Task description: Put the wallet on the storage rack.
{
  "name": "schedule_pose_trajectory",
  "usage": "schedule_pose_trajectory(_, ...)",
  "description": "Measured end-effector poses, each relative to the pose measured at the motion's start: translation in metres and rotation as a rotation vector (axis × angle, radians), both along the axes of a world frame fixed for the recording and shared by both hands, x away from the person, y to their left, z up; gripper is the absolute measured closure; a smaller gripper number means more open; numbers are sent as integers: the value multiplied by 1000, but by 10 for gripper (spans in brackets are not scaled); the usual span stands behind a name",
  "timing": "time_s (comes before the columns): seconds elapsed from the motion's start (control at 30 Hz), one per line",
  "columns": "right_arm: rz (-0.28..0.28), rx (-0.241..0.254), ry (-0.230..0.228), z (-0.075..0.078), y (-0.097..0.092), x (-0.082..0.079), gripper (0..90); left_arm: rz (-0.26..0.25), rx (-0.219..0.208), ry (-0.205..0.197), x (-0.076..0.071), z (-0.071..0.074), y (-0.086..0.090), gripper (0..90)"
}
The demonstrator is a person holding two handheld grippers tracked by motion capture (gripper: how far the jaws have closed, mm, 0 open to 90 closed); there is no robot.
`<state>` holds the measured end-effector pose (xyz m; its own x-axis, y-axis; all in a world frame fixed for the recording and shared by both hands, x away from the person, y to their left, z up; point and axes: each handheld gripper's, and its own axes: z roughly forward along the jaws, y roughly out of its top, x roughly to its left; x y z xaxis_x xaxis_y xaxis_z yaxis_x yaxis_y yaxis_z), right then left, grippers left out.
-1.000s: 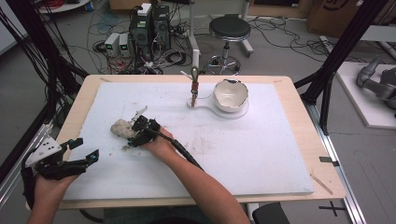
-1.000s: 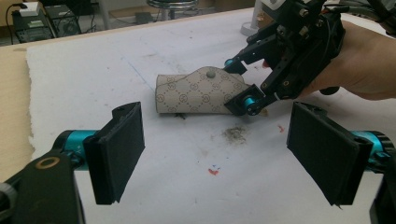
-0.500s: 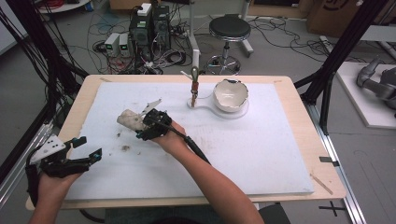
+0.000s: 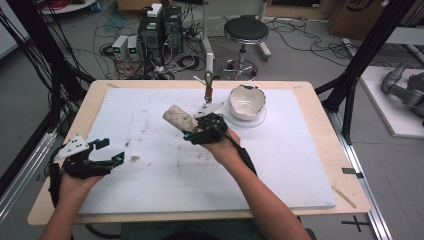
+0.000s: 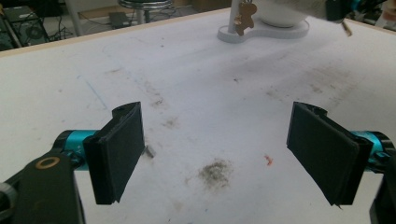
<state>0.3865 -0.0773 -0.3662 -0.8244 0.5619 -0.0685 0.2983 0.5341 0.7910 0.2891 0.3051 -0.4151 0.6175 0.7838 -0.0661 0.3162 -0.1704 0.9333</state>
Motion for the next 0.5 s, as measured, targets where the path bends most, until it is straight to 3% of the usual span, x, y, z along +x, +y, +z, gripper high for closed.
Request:
schedule_pose_trajectory(0.2,-59,25,-25,6,-49,-12,376,-31,0,3,13,0,-13,190)
schedule_pose_trajectory(0.23,-59,25,-25,6,-49,-12,376,-33,0,2,14,0,-15,190)
schedule_pose_trajectory(0.27,-77,27,-29,7,-64,-16,375,-40,1,2,17,0,-17,190)
schedule_pose_trajectory(0.3,-77,27,-29,7,-64,-16,375,-43,0,1,18,0,-19,190)
schedule_pose_trajectory(0.37,-114,42,-39,9,-86,-23,376,-53,0,-1,22,0,-23,190)
schedule_pose_trajectory(0.5,-150,59,-39,9,-106,-29,375,-67,-1,-5,28,1,-28,190)
